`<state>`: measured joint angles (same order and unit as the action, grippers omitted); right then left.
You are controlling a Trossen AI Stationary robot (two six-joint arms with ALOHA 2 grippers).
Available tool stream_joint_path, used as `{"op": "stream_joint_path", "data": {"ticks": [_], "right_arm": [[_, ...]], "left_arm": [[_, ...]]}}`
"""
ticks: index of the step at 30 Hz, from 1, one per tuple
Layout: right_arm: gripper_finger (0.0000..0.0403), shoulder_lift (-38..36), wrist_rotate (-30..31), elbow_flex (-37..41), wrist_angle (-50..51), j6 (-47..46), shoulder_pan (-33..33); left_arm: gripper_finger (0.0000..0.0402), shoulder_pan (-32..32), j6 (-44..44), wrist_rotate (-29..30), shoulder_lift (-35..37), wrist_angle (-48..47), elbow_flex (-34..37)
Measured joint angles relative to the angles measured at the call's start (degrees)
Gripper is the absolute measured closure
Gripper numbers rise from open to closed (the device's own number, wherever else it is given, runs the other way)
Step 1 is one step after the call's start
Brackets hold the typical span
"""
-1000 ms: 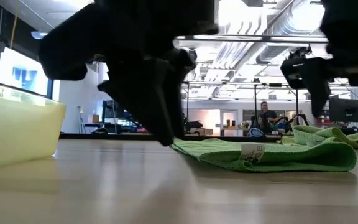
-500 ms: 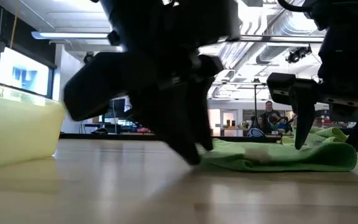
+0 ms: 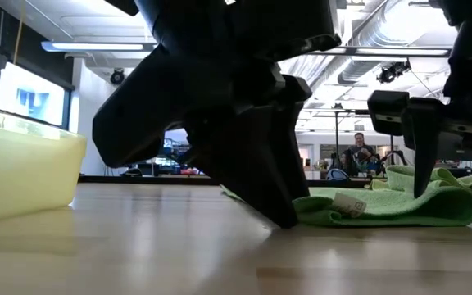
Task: Roll microfiber towels into tight, uniform cylinder then place into a basket
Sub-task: Roll the green microfiber towel
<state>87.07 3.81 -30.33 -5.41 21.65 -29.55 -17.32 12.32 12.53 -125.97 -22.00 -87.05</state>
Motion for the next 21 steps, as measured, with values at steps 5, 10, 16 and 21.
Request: {"op": "stream_joint_path", "data": {"ticks": [5,10,16,21], "right_arm": [[0.0246,0.02,0.00,0.00,0.02,-1.77,-0.14],[0.0309,0.04,-0.39,0.00,0.02,-2.81,-0.14],[0.0370,0.11,-0.39,0.00,0.02,-3.74,-0.14],[0.0392,0.11,-0.39,0.02,0.93,-8.48,-0.04]], "left_arm": [[0.0259,0.00,-2.49,0.11,0.09,0.18,0.02],[0.0259,-0.18,-3.10,0.13,0.09,0.40,0.07],[0.0259,-0.62,-8.07,0.56,0.09,2.78,-0.42],[0.0259,-1.24,-11.17,1.30,0.09,0.68,-2.42]]}}
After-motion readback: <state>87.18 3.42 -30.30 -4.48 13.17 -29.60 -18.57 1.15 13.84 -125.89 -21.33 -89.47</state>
